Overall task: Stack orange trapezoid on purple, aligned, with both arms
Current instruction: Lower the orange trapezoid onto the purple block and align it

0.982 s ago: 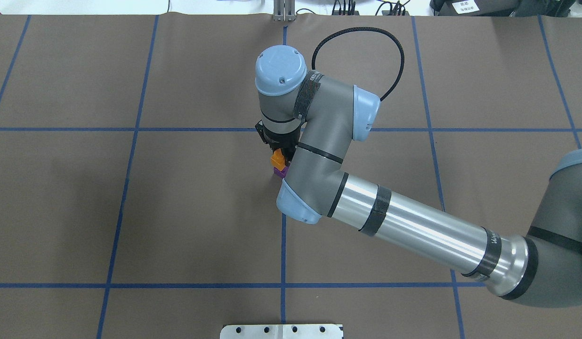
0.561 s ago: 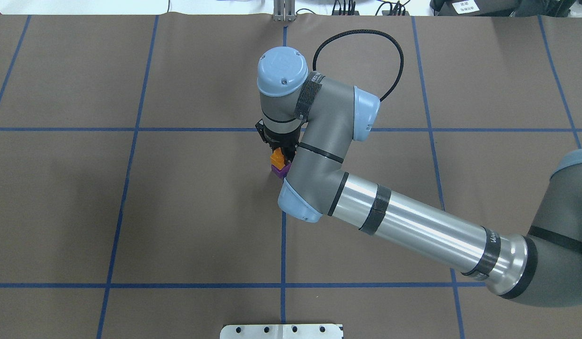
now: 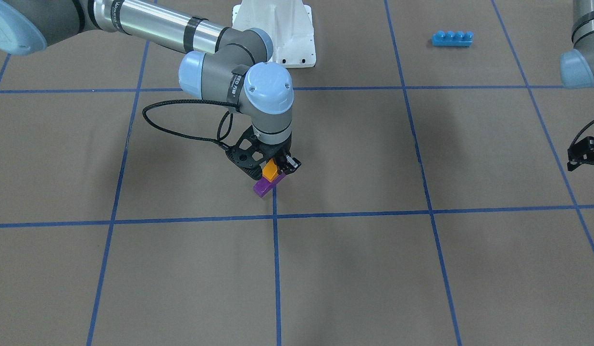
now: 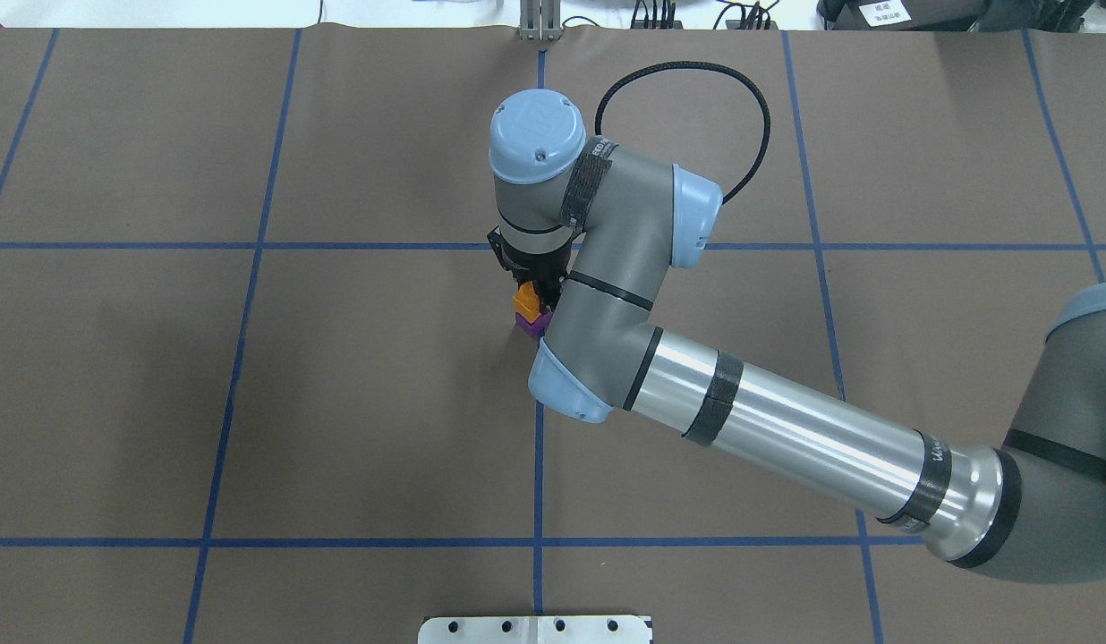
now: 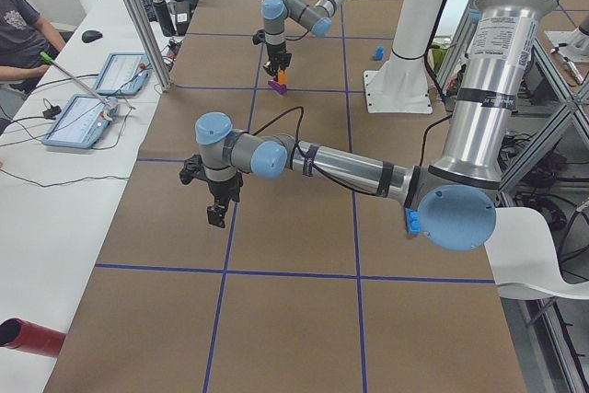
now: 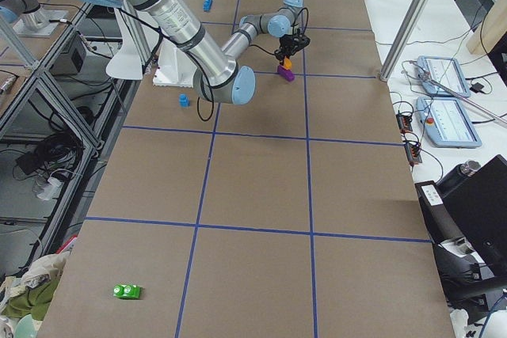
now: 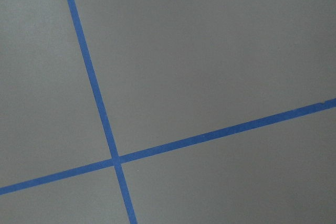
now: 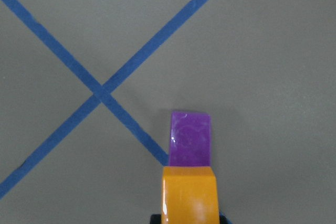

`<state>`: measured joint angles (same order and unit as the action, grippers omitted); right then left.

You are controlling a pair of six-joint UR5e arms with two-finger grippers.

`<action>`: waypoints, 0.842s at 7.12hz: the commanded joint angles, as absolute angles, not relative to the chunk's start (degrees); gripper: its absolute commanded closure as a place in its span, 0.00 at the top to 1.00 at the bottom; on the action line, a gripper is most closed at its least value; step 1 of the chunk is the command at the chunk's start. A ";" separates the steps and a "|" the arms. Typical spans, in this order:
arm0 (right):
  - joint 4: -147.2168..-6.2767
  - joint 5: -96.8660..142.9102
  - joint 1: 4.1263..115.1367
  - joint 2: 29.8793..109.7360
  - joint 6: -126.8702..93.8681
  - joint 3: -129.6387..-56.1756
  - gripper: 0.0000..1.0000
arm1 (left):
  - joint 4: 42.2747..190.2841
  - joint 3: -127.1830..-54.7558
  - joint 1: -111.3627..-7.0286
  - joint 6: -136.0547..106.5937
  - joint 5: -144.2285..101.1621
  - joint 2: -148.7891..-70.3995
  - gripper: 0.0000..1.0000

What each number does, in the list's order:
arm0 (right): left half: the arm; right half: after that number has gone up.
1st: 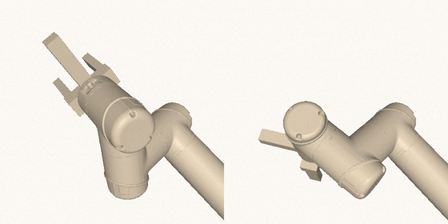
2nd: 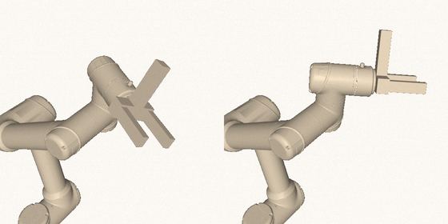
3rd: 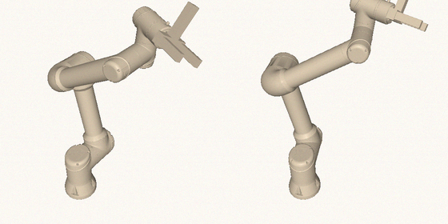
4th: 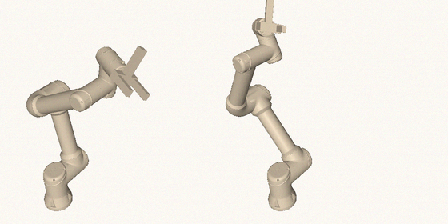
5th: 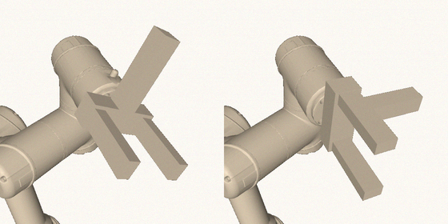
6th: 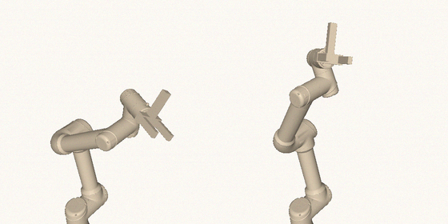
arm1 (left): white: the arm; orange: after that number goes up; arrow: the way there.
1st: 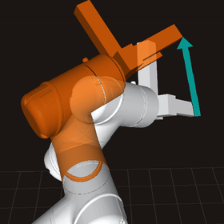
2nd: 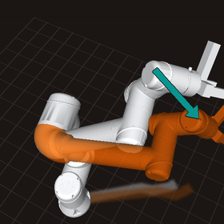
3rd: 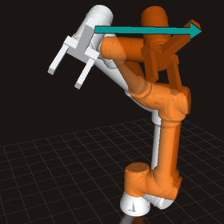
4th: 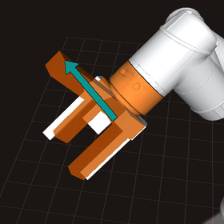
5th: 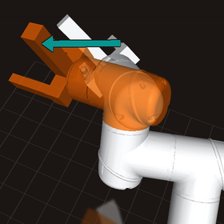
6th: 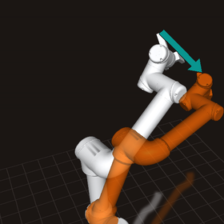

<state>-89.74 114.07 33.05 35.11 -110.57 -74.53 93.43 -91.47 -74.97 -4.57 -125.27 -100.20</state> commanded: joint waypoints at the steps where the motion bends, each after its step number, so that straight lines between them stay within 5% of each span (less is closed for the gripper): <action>1: -89.74 114.17 32.96 35.07 -114.95 -74.53 0.00 | 93.43 -91.41 -74.88 -4.57 -125.24 -100.28 1.00; 6: -89.65 114.08 32.26 35.68 -114.35 -74.53 0.00 | 93.43 -91.41 -74.97 -4.57 -125.24 -100.46 1.00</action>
